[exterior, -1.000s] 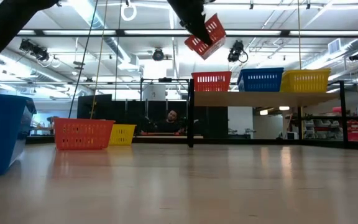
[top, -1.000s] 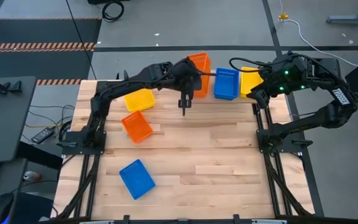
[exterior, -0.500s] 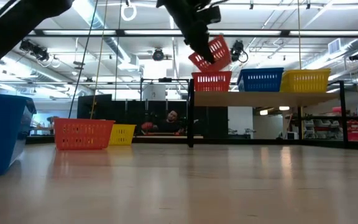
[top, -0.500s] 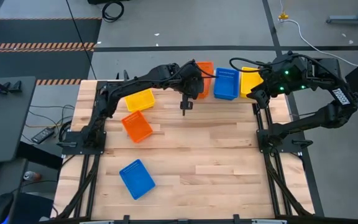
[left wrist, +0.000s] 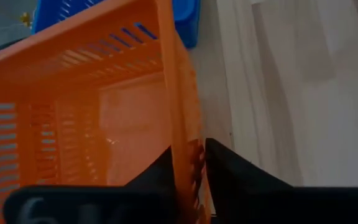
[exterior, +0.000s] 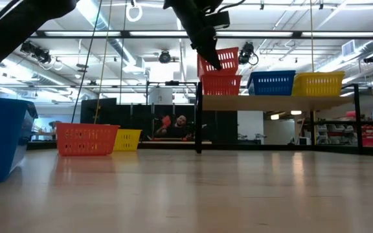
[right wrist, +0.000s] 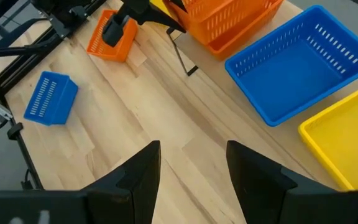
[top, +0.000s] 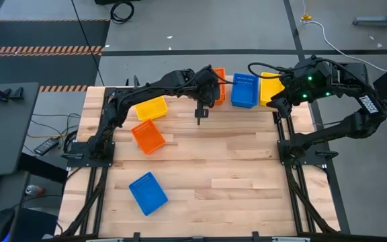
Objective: Stack baskets on shelf by color
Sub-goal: Stack the bottom orange basket on top of the orange basket on the shelf, then stack the yellow basket on top of the yellow basket on the shelf
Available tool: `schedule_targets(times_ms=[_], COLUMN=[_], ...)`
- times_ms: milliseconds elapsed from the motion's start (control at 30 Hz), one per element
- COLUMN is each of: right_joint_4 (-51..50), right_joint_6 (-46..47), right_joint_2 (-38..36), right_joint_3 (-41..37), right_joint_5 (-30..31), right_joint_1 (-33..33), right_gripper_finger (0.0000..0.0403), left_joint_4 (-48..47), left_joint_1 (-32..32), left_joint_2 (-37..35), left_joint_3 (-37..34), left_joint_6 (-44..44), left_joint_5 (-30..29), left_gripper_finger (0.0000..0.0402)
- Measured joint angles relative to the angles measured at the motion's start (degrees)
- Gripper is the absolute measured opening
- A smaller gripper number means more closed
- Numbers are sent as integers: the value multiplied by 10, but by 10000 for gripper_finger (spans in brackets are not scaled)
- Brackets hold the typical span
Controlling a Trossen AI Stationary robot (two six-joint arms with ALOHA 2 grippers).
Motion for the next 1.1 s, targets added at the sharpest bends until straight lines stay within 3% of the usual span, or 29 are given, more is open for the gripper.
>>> schedule_targets(times_ms=[167,500,667,800,1100], right_joint_4=[0,0,0,0,0], right_joint_6=[-1,-1,-1,-1,-5], right_joint_2=[0,0,0,0,0], right_joint_3=[0,0,0,0,0], right_joint_5=[0,0,0,0,0], right_joint_1=[0,0,0,0,0], right_gripper_finger=[190,190,190,190,190], left_joint_4=[0,20,20,20,21], left_joint_1=[-6,-6,-9,-18,-39], left_joint_2=[0,0,0,0,0], left_joint_3=[0,1,1,1,1], left_joint_6=[-7,-29,-14,13,16], left_joint_5=[-10,-63,-90,-91,-97], left_gripper_finger=[96,187,206,193,104])
